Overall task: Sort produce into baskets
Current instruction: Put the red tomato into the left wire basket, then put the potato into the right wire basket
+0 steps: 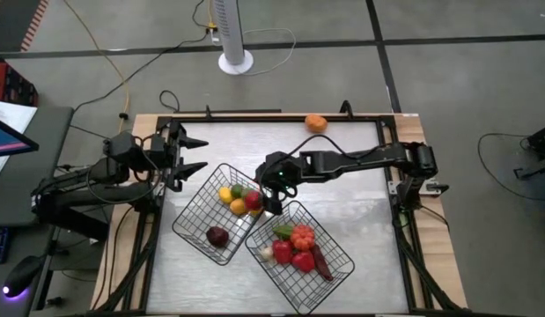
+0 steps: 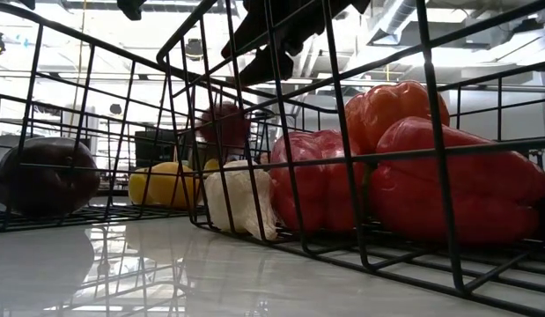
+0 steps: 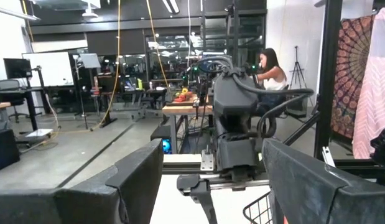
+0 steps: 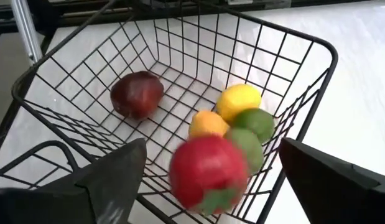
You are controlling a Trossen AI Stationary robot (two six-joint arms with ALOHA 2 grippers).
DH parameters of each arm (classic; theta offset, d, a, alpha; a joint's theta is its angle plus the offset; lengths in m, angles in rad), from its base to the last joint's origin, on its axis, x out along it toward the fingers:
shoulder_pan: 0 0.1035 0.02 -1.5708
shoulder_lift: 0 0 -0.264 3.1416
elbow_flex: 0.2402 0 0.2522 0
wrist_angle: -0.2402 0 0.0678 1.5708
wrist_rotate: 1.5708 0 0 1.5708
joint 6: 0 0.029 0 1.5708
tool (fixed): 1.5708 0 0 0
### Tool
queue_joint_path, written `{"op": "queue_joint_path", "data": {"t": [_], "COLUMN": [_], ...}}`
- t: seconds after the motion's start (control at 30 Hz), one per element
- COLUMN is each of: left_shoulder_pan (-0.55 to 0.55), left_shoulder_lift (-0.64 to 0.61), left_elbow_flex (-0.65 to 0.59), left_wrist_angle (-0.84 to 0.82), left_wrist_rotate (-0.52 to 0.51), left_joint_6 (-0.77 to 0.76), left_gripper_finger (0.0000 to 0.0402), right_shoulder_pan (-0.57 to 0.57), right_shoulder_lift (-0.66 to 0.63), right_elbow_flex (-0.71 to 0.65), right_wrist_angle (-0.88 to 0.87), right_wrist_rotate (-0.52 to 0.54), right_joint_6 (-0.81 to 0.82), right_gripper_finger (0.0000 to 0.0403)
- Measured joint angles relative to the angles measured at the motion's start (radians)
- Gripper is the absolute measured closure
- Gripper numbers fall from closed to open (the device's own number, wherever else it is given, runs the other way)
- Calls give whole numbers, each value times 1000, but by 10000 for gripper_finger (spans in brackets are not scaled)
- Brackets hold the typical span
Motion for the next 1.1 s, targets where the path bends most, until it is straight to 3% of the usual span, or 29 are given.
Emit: {"op": "queue_joint_path", "data": {"t": [0.1, 0.23, 0.43, 0.57, 0.8, 1.1], "left_shoulder_pan": [0, 0, 0, 0, 0, 0], "left_shoulder_lift": [0, 0, 0, 0, 0, 0], "left_elbow_flex": [0, 0, 0, 0, 0, 0], "left_wrist_angle": [0, 0, 0, 0, -28, -51], "left_wrist_rotate": [0, 0, 0, 0, 0, -28], "left_joint_6": [0, 0, -1, -2, -5, -18], "left_gripper_finger": [140, 140, 140, 140, 140, 140], "right_shoulder_pan": [0, -20, -116, -187, -253, -375], "right_shoulder_lift": [-11, -46, -68, -66, -130, -326], "right_elbow_flex": [0, 0, 0, 0, -120, -530], "right_wrist_angle": [-9, -84, -265, -311, -222, 182], "right_wrist_rotate": [9, 106, 208, 220, 349, 394], "right_joint_6": [-1, -23, -26, -39, -88, -105], "right_gripper_finger": [11, 16, 16, 17, 23, 39]}}
